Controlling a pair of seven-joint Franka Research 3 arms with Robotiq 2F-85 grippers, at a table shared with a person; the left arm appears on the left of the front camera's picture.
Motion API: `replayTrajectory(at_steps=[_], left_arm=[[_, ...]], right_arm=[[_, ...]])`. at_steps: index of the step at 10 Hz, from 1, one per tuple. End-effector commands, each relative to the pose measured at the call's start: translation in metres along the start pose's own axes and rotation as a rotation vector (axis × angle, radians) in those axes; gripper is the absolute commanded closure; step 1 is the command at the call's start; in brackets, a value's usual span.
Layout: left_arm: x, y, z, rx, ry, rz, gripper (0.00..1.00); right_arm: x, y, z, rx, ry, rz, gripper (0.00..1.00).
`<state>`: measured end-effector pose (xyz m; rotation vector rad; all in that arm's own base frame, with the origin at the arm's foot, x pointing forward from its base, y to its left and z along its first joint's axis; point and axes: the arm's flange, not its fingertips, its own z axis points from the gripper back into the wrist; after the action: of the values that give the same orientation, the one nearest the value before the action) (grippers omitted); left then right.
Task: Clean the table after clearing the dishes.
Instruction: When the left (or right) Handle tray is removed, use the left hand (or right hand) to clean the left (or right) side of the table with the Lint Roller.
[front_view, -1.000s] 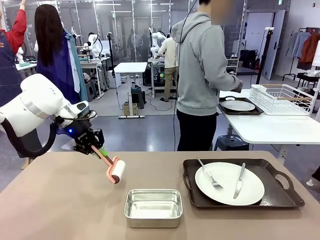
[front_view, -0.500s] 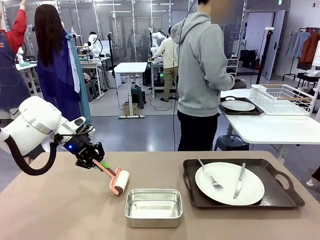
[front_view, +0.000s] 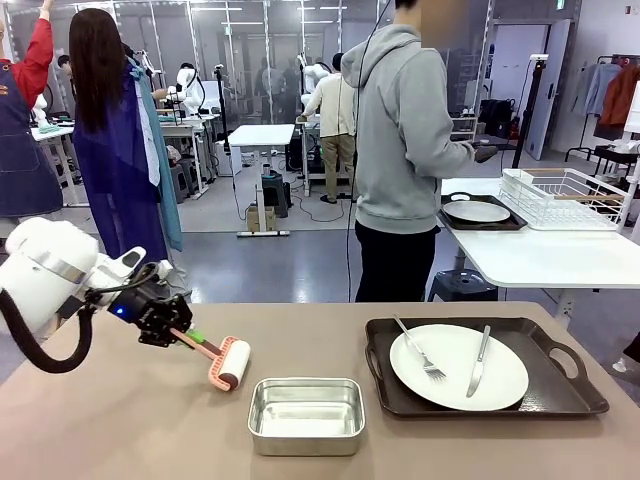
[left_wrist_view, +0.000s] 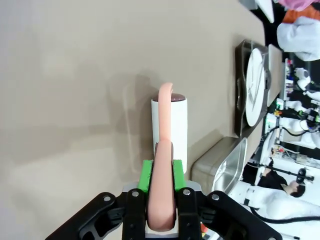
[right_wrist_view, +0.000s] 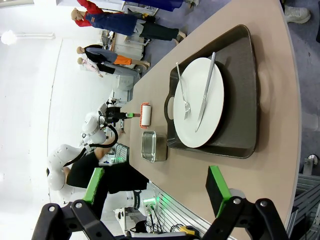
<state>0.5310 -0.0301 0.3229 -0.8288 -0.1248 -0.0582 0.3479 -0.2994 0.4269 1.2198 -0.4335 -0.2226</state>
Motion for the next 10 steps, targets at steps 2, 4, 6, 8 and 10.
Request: replayTrajectory(at_steps=[2, 4, 6, 8, 10], left_arm=[[-0.029, 0.087, 0.04, 0.135, -0.066, -0.017, 0.8], [-0.042, 0.114, 0.084, 0.183, -0.102, 0.002, 0.8], [-0.057, 0.137, 0.135, 0.294, -0.111, 0.086, 0.8], [-0.072, 0.134, 0.177, 0.361, -0.15, 0.077, 0.8], [-0.084, 0.122, 0.221, 0.462, -0.173, 0.087, 0.8]], right_arm=[[-0.002, 0.002, 0.0, 0.013, -0.001, 0.016, 0.0], [-0.002, 0.002, 0.0, 0.013, -0.001, 0.016, 0.0], [-0.002, 0.002, 0.0, 0.013, -0.001, 0.016, 0.0], [-0.002, 0.002, 0.0, 0.013, -0.001, 0.016, 0.0], [-0.002, 0.002, 0.0, 0.013, -0.001, 0.016, 0.0]])
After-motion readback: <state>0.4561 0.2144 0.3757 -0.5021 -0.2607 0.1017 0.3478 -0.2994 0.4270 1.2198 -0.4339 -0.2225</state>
